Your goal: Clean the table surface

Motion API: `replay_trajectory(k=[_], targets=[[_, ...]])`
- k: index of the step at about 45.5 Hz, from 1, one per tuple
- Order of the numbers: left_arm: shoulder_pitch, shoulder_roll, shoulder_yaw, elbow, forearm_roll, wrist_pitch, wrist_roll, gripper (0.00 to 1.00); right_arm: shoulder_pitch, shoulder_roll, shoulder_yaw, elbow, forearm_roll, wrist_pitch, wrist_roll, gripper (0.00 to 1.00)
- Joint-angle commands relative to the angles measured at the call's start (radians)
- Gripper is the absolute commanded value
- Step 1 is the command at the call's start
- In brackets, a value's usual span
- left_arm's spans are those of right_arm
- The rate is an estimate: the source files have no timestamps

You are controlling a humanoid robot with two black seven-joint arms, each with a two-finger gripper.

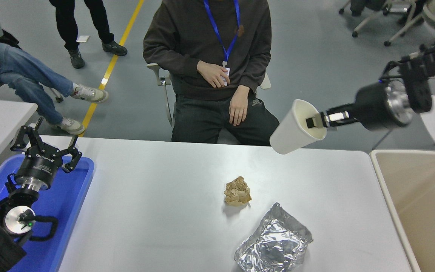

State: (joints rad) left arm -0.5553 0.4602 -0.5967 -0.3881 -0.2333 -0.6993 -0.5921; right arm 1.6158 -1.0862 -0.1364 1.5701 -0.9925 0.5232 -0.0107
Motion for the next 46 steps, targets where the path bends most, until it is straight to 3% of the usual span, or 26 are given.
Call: replay_trajectory(k=[1, 14, 25, 35, 46], targets=[[0.000, 0.000, 0.000, 0.000, 0.000, 0.000, 0.000, 1.00, -0.034, -0.201, -0.008, -0.004, -0.003, 0.000, 0.029, 0.00], [0.000, 0.000, 0.000, 0.000, 0.000, 0.000, 0.000, 1.00, -0.135, -0.296, -0.011, -0.116, -0.015, -0.015, 0.043, 0.00], [0.000, 0.000, 0.000, 0.000, 0.000, 0.000, 0.000, 1.00, -0.258, -0.350, -0.019, -0.212, -0.006, -0.112, 0.113, 0.00], [0.000, 0.000, 0.000, 0.000, 0.000, 0.000, 0.000, 1.00, -0.460, -0.321, -0.017, -0.332, 0.005, -0.235, 0.185, 0.00], [0.000, 0.000, 0.000, 0.000, 0.000, 0.000, 0.000, 1.00, -0.657, -0.180, -0.006, -0.525, 0.006, -0.339, 0.248, 0.00]])
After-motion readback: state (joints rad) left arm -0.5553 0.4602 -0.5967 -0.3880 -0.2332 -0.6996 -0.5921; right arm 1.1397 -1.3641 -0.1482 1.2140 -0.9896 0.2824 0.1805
